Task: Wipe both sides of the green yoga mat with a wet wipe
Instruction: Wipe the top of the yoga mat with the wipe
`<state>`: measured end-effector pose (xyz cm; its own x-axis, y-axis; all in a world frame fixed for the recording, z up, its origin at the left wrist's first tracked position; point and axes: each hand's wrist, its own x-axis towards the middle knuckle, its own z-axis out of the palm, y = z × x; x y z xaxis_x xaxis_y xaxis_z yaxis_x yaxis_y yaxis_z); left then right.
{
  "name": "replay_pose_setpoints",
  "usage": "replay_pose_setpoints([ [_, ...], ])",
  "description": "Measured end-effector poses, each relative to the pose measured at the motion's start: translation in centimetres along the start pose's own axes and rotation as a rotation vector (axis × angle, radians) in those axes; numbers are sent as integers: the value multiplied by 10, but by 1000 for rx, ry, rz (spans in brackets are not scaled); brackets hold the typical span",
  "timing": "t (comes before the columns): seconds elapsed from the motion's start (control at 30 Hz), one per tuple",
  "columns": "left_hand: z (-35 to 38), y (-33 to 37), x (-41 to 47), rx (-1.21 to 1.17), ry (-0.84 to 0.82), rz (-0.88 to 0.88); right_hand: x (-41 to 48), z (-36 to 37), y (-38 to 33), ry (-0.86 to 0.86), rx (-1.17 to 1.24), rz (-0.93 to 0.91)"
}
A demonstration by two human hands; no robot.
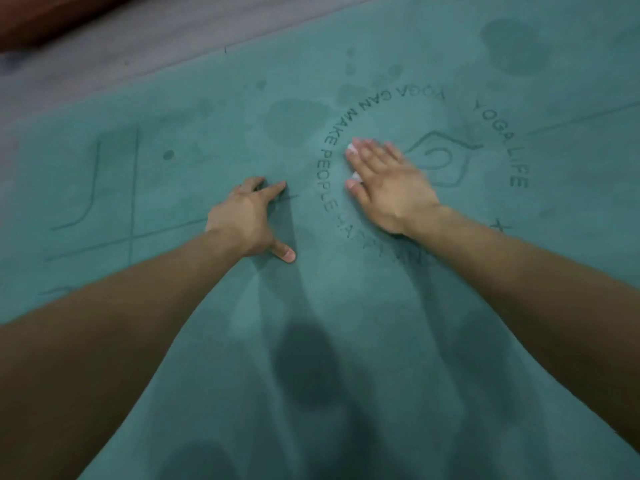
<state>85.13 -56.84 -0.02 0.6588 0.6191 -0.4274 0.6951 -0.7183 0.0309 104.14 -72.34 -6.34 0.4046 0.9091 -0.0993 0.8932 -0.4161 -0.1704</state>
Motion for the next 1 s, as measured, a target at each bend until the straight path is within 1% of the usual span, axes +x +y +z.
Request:
replay_pose_setpoints([
  [0.03,-1,1,-1,-10,1,2,-1,1,11,32,14,135],
  [0.07,-2,1,0,-12,3,7,-3,3,7,50,37,198],
  [0.1,-3,1,0,-11,8,7,-5,7,-9,57,55,170],
  [0.13,-3,1,0,-7,13,5,-8,12,-34,42,73,52],
  [0.2,-2,2,0,-6,18,2,-21,25,-80,-55,98,-292],
  [0.23,-1,2,1,-9,20,3,-28,26,-87,-97,68,-429],
  [0.27,-1,2,1,-10,18,3,-31,19,-78,-102,41,-486],
  [0.3,0,2,2,-11,12,1,-31,11,-59,-69,36,-438],
  [0.33,0,1,2,-11,3,-2,-30,4,-30,-42,38,-302],
  [0.43,-1,1,3,-10,-12,-6,-41,-16,71,37,19,287],
  [0.47,-1,2,4,-4,-10,-3,-48,-20,84,42,21,394],
  [0.5,-2,3,4,3,-7,-3,-57,-19,78,37,17,423],
  [0.53,-2,3,5,10,-9,-7,-64,-12,56,26,12,356],
  [0.57,-2,2,5,15,-14,-11,-72,-3,25,0,20,211],
  [0.63,-1,5,4,23,-20,-16,-98,13,-37,-87,42,-187],
  [0.67,0,6,3,24,-16,-18,-113,18,-56,-132,37,-357],
  [0.7,2,8,2,19,-7,-20,-122,17,-58,-147,4,-454],
  [0.73,3,9,0,8,7,-25,-124,12,-44,-133,-19,-473],
  [0.77,4,10,-3,-8,22,-37,-121,7,-19,-106,-28,-398],
  [0.87,8,7,-12,-27,56,-44,-116,-13,71,-50,-67,74],
  [0.9,9,7,-15,-20,71,-41,-121,-17,88,-37,-75,181],
  [0.93,10,8,-17,-8,91,-37,-128,-15,90,-29,-76,226],
  [0.97,10,10,-21,11,111,-33,-136,-9,74,-26,-59,210],
  [1.0,10,14,-25,33,133,-25,-147,0,48,-31,-28,122],
])
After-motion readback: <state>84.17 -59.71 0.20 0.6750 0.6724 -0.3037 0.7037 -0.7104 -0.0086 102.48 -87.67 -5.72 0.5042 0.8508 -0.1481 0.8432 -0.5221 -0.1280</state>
